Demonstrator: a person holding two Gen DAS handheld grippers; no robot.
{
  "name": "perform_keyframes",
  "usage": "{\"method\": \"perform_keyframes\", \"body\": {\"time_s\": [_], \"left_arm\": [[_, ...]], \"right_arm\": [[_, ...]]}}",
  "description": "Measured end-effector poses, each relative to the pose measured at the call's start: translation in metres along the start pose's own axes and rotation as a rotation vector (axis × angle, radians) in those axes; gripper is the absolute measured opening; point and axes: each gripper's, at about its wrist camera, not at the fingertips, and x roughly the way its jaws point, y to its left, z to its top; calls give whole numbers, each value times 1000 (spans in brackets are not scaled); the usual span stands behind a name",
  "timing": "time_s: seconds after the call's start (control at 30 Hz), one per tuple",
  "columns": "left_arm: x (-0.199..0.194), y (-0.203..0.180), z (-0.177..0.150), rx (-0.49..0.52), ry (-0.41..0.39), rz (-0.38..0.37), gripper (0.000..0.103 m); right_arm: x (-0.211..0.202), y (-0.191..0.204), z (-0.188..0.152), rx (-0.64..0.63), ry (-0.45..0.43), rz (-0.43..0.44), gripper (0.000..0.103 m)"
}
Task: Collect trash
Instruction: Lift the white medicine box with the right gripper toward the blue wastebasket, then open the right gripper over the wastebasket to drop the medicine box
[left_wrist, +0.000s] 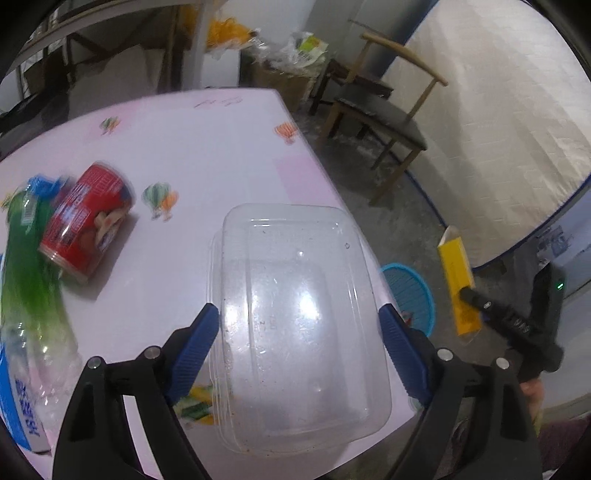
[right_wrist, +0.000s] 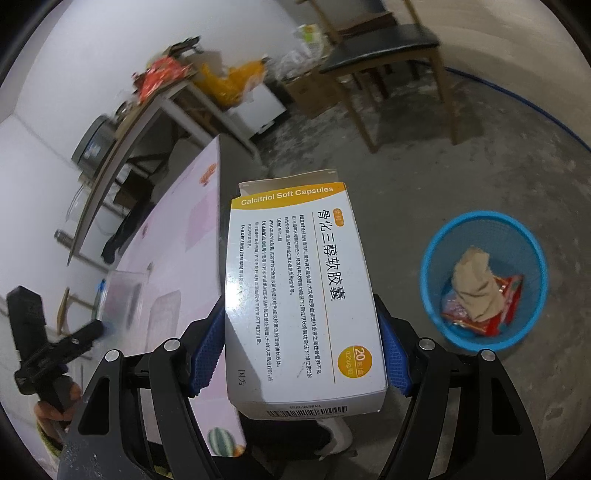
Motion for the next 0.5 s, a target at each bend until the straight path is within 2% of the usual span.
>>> {"method": "perform_keyframes", "body": {"time_s": [0.13, 0.23, 0.37, 0.5], "left_arm": [[10, -40, 21, 52, -12, -66, 85], [30, -78, 36, 92, 20, -130, 85], [78, -139, 53, 134, 126, -241, 85], [133, -189, 59, 121, 236, -328, 87]], "right_arm": [[-10, -27, -1, 75, -28, -51, 69], [-18, -57, -4, 164, -47, -90, 69], [-22, -111, -8, 342, -49, -106, 69], [-21, -159, -9, 489, -70, -104, 70]]}}
